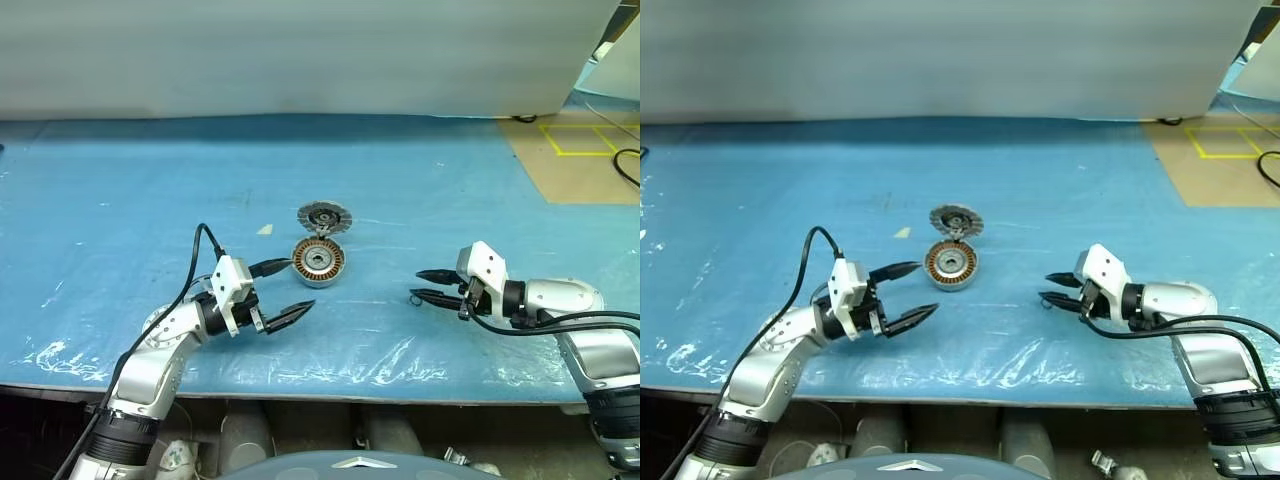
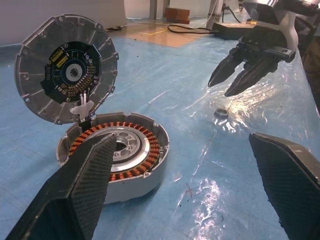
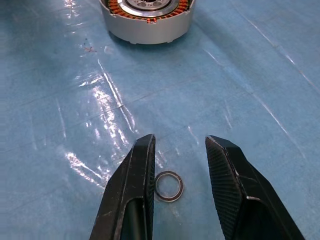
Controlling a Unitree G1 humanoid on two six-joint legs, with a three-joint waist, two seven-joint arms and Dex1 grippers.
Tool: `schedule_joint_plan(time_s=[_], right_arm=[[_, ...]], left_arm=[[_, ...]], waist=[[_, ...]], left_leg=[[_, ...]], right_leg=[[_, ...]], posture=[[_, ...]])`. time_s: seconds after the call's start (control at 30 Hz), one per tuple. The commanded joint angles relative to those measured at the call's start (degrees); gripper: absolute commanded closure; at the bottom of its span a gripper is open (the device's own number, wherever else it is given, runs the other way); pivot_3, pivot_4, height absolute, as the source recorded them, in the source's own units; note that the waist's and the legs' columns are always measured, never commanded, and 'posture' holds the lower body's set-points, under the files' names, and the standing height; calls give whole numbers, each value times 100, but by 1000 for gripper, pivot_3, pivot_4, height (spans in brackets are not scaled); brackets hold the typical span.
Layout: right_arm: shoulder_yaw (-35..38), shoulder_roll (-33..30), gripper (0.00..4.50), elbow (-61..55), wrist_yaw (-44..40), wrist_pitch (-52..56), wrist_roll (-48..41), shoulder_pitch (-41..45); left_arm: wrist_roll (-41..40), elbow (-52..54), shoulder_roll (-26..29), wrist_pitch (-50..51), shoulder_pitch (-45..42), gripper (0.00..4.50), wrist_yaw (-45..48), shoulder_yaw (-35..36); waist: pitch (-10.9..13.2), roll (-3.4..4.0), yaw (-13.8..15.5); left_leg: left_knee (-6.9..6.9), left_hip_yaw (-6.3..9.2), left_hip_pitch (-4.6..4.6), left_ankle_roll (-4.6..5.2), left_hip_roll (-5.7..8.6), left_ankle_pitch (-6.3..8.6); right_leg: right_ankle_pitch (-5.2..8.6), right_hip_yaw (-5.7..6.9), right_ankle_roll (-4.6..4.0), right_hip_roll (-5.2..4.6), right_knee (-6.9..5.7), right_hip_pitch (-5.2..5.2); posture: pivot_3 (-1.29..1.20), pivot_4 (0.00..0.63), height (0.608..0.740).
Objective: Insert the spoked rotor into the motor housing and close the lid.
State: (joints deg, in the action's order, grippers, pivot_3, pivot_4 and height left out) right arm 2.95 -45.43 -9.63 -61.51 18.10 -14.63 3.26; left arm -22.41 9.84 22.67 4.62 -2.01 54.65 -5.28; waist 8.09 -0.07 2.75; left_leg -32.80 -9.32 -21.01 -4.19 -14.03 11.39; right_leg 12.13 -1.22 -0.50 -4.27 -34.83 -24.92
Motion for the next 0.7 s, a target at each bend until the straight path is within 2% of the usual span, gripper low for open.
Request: schedule_joint_plan(time_s=[0.03,0.7], right_arm=[[174,-104,2865,-366,38,-11,-132,-137],[-578,-60,2865,53,315,-480,616,-46]], left_arm=[[-113,283,46,43,-63,0,36,-30],[-211,471,278,232,54,0,39,82]], waist=[[0,0,0],[0,-1,-5]], left_leg=[[1,0,0,0,0,0],[6,-1,-1,0,4,0]], right_leg=[[0,0,0,0,0,0],[4,-2,7,-1,3,-3]], posture=[[0,150,740],[0,150,740]])
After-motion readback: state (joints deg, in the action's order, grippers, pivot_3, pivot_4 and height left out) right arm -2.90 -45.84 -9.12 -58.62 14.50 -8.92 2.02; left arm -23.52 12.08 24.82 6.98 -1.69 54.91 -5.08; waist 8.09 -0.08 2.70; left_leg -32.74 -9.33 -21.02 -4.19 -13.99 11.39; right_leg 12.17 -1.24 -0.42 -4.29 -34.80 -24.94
